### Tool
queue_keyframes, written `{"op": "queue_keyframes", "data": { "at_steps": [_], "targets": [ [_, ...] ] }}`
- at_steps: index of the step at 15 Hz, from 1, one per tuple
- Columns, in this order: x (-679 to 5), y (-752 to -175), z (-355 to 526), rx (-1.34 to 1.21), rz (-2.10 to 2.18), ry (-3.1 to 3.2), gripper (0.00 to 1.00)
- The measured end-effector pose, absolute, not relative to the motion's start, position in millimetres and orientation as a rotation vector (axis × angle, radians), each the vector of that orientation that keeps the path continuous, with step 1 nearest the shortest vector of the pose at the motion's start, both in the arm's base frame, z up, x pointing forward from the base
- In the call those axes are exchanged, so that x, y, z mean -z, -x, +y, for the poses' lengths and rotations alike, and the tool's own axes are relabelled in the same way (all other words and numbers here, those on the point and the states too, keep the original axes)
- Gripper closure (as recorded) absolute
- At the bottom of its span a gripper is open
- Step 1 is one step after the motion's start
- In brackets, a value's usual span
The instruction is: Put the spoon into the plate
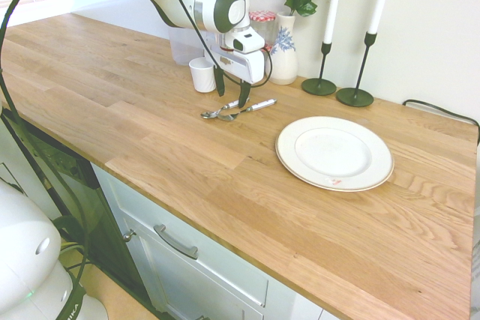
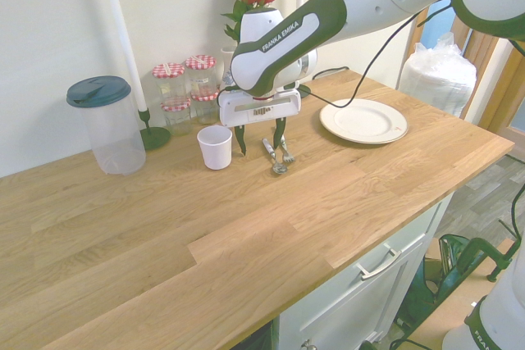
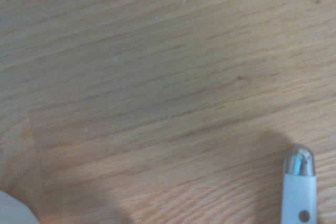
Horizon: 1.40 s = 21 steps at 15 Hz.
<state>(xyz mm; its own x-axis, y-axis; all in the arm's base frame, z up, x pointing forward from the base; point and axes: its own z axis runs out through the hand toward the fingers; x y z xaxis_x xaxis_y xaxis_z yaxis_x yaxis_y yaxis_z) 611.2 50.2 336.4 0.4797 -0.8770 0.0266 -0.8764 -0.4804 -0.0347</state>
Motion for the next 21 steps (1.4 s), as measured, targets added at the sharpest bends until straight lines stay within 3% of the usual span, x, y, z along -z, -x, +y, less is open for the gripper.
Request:
{"op": "queue_keyframes", "data": {
  "at_steps": [21],
  "targets": [
    [-336.0,-611.6,51.4,0.080,1.542,2.711,1.00]
  ]
}}
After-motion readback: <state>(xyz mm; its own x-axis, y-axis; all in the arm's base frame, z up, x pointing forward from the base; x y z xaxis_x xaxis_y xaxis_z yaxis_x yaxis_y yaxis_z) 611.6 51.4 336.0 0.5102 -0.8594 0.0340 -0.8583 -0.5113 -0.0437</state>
